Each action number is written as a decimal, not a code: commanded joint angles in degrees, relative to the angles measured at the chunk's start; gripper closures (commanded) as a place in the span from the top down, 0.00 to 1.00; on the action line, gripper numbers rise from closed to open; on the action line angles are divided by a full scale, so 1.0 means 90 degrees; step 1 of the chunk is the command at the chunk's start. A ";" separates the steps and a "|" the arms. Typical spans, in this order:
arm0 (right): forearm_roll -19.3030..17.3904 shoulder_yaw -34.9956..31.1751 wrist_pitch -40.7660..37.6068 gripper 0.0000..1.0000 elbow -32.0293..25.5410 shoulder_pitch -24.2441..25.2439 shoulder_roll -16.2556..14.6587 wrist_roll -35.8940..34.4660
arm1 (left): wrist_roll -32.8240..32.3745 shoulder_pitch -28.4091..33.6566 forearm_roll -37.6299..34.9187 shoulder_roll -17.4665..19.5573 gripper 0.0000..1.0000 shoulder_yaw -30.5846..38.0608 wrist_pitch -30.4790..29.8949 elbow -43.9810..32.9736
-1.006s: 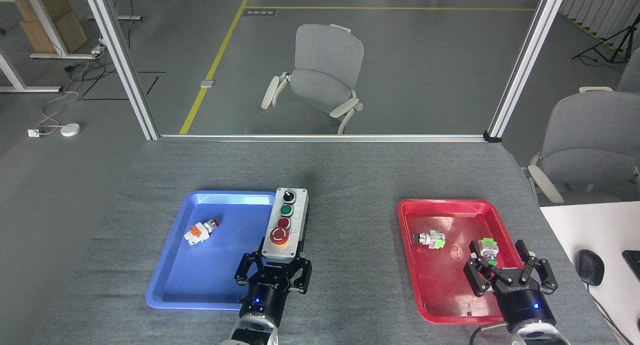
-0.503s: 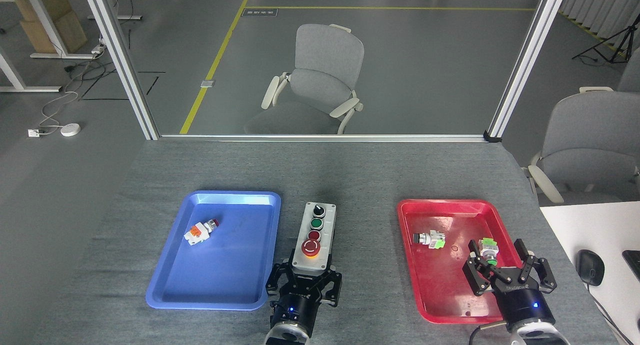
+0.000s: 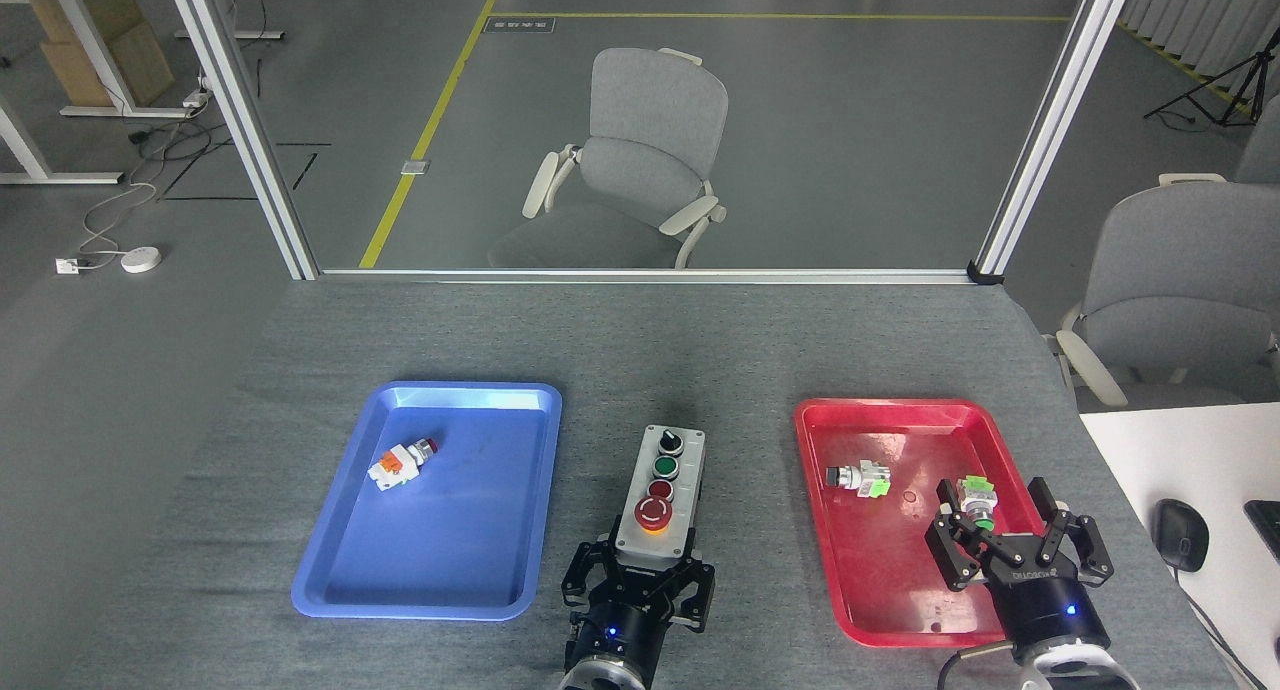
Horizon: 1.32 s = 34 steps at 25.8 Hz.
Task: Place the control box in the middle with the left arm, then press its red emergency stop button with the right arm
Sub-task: 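Release the control box and pull the left gripper back toward the robot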
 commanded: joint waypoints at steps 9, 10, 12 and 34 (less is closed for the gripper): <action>0.0000 -0.0010 0.0025 0.99 0.0000 -0.0003 -0.0009 -0.0008 | 0.0045 -0.0119 0.0319 0.0001 0.00 -0.0390 0.0049 0.0459; 0.0000 -0.0010 0.0025 0.99 0.0000 -0.0003 -0.0009 -0.0008 | 0.0084 -0.0119 0.0319 0.0001 0.00 -0.0390 0.0029 0.0449; 0.0000 -0.0010 0.0025 0.99 0.0000 -0.0003 -0.0009 -0.0008 | 0.0084 -0.0128 0.0319 0.0001 0.00 -0.0399 -0.0010 0.0420; 0.0000 -0.0010 0.0015 0.98 0.0000 -0.0101 -0.0019 -0.0028 | 0.0328 0.0252 0.0251 0.0118 0.99 -0.0849 0.0976 -0.0801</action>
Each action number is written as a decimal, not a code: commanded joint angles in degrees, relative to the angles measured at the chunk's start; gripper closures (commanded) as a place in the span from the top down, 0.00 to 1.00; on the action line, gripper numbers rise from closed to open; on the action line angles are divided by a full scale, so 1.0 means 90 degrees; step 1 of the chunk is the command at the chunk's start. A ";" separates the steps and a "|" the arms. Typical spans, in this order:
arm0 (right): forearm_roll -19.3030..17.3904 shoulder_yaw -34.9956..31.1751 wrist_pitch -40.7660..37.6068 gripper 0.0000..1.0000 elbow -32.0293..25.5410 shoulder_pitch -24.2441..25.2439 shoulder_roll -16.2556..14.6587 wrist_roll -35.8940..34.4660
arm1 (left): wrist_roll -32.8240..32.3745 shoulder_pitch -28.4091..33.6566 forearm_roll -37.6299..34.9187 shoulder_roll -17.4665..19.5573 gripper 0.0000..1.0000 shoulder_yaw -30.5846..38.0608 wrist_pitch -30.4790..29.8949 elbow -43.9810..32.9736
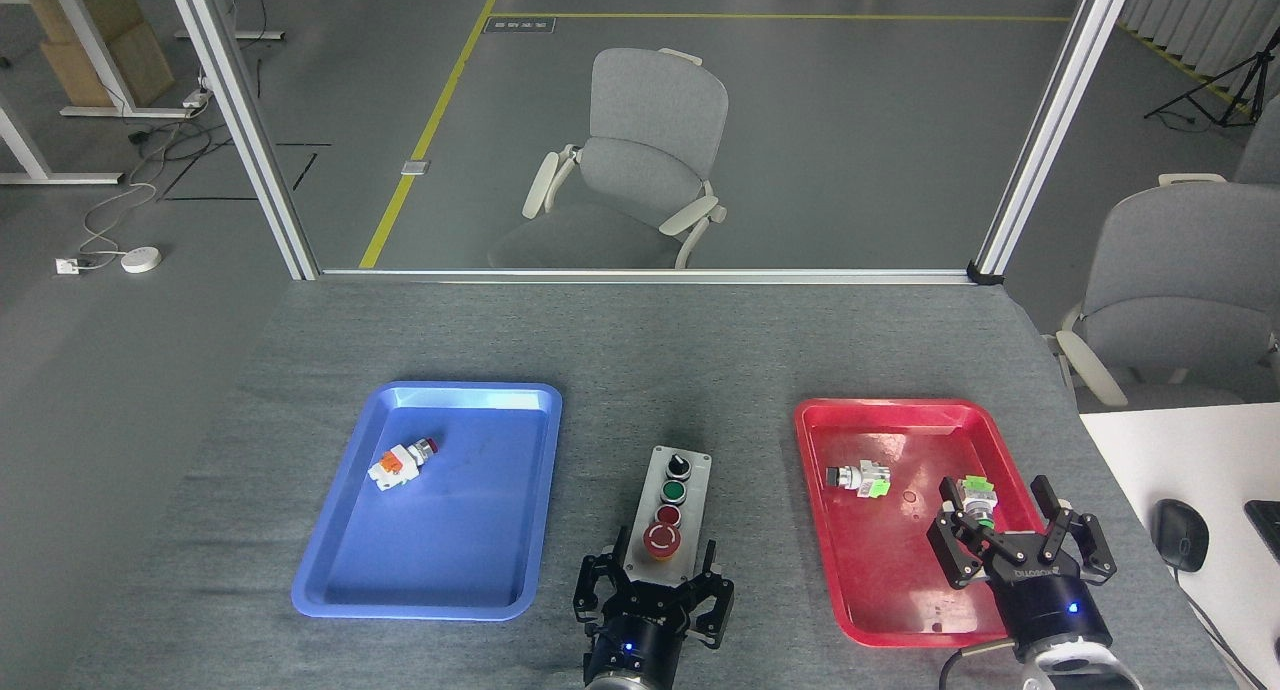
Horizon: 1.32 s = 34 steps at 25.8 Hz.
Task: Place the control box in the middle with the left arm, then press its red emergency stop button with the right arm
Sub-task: 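Release the control box and pull the left gripper back toward the robot, then press the red emergency stop button on the box with the right gripper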
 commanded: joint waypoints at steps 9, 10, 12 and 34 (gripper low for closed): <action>-0.0039 0.0049 -0.0110 0.47 0.0156 -0.0482 -0.0016 0.0025 | -0.0150 0.0806 -0.0765 0.1356 0.99 0.0520 0.0363 -0.2300; -0.0146 0.0088 -0.0158 0.41 0.0156 -0.0531 -0.0016 0.0025 | -0.0228 0.0904 -0.0765 0.1591 0.99 0.0686 0.0344 -0.2447; -0.0478 0.0107 -0.0422 0.27 0.0166 -0.0590 -0.0016 0.0035 | -0.0404 0.1060 -0.0745 0.2040 0.99 0.0979 0.0285 -0.2691; -0.0547 0.2500 -0.3117 0.00 0.1650 -0.1420 0.0247 0.0103 | -0.0570 0.1333 -0.0755 0.3192 0.99 0.3440 -0.3406 -0.1851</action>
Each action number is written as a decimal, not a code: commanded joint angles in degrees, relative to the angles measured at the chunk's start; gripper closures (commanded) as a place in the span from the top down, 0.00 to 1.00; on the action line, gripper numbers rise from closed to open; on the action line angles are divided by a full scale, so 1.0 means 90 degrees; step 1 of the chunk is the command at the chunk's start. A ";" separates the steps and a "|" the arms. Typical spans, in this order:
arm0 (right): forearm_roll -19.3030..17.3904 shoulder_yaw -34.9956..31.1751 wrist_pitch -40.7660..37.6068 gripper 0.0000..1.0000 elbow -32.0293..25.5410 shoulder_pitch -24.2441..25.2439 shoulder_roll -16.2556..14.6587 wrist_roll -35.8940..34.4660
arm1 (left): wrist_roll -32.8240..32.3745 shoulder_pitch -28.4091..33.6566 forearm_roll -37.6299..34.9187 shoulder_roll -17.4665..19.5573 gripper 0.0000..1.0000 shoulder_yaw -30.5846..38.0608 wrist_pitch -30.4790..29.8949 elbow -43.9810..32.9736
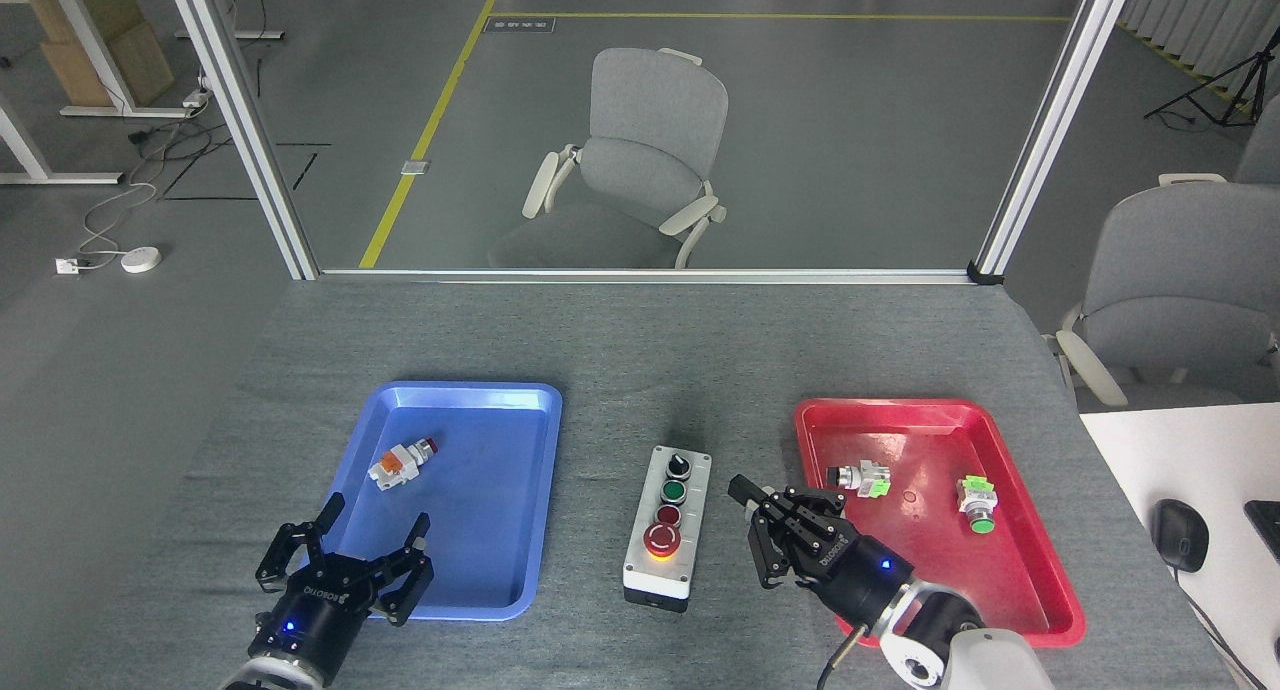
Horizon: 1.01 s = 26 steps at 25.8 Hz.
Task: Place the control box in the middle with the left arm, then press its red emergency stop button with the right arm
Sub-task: 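Press the red emergency stop button on the box with the right gripper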
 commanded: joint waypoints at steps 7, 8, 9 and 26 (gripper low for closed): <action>0.0047 0.0625 0.0103 0.00 0.0827 -0.0421 0.0459 -0.0005 | -0.0025 -0.0065 0.0102 0.0028 0.99 0.0390 -0.0114 0.0339; 0.0125 0.0635 0.0103 0.00 0.0857 -0.0421 0.0527 -0.0014 | -0.0054 -0.0065 0.0093 0.0008 0.99 0.0498 -0.0133 0.0378; 0.0193 0.0645 0.0113 0.00 0.0857 -0.0421 0.0547 -0.0014 | -0.0103 -0.0065 0.0093 0.0008 0.99 0.0547 -0.0163 0.0388; 0.0477 0.0733 0.0660 0.00 0.1501 -0.0421 0.0654 -0.0014 | -0.0298 -0.0143 0.0014 -0.0412 0.99 0.0723 0.0160 0.0524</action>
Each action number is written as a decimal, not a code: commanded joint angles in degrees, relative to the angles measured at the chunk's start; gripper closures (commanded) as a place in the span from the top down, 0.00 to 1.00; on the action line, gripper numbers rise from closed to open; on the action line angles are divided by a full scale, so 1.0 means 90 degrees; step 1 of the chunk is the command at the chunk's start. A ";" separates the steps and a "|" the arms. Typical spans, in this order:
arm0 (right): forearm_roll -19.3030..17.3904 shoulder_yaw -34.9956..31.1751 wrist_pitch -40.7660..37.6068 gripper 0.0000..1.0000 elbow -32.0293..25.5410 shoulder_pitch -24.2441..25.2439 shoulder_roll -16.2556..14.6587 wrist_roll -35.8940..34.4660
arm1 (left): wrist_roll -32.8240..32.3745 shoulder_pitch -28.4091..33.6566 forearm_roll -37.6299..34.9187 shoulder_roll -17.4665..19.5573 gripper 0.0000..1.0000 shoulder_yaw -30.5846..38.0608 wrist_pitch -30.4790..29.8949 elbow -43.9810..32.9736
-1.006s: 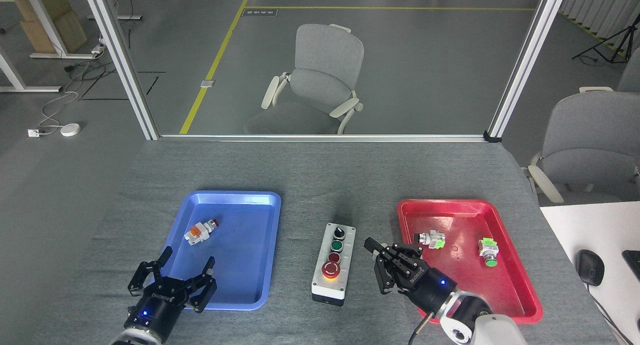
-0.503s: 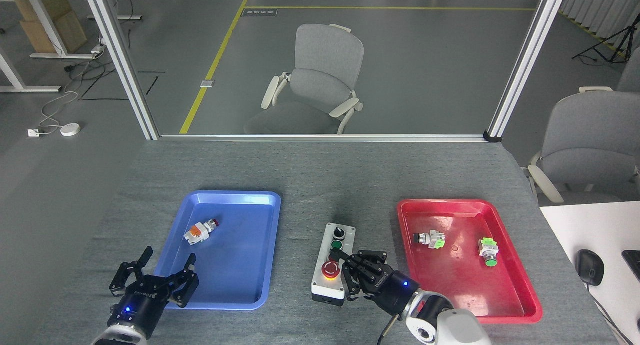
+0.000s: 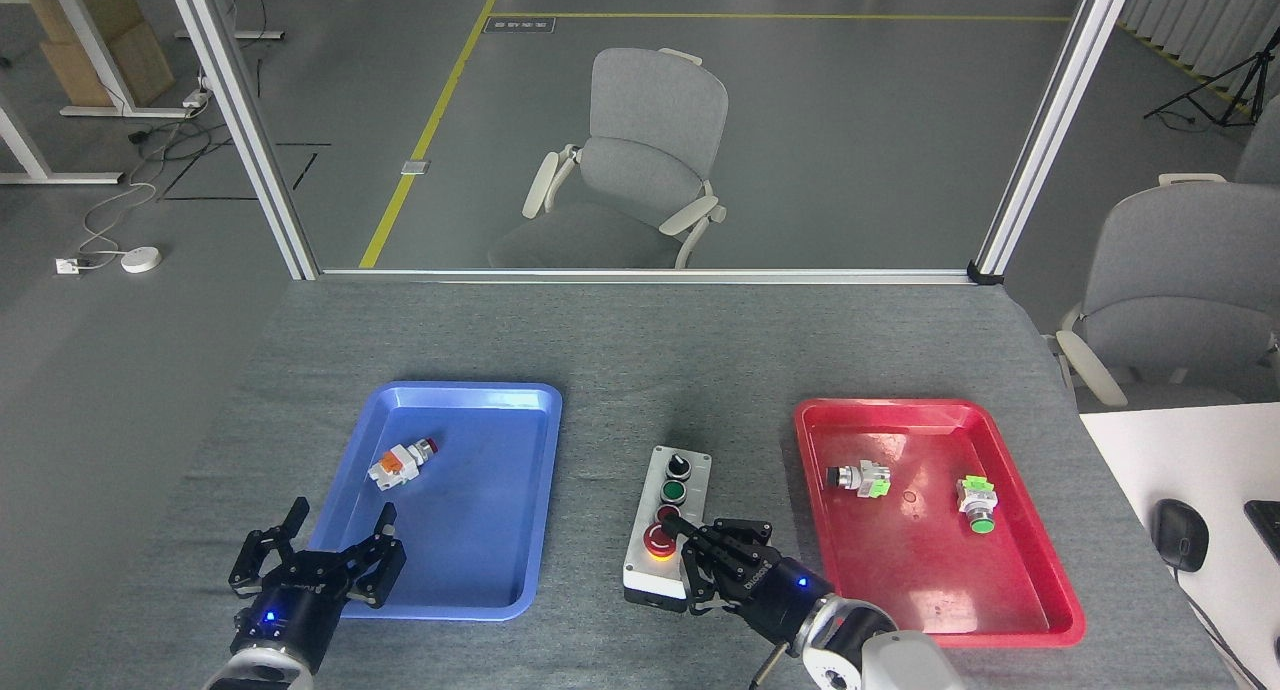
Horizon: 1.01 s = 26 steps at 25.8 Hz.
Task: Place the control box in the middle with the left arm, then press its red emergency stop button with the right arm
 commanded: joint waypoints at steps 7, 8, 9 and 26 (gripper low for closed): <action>0.0372 0.0002 0.0131 0.00 0.0242 0.0049 0.0088 0.0032 | -0.0008 0.0021 -0.0005 -0.0020 0.99 0.0003 0.0038 -0.0041; 0.0372 0.0002 0.0131 0.00 0.0242 0.0049 0.0088 0.0032 | -0.0008 0.0021 -0.0005 -0.0020 0.99 0.0003 0.0038 -0.0041; 0.0382 0.0002 0.0131 0.00 0.0242 0.0058 0.0088 0.0032 | -0.0008 0.0021 -0.0005 -0.0020 0.99 0.0003 0.0038 -0.0031; -0.0663 -0.1238 0.1625 0.99 -0.1115 -0.0039 -0.0098 -0.1188 | -0.0008 0.0031 -0.0005 -0.0030 0.99 0.0003 0.0038 -0.0041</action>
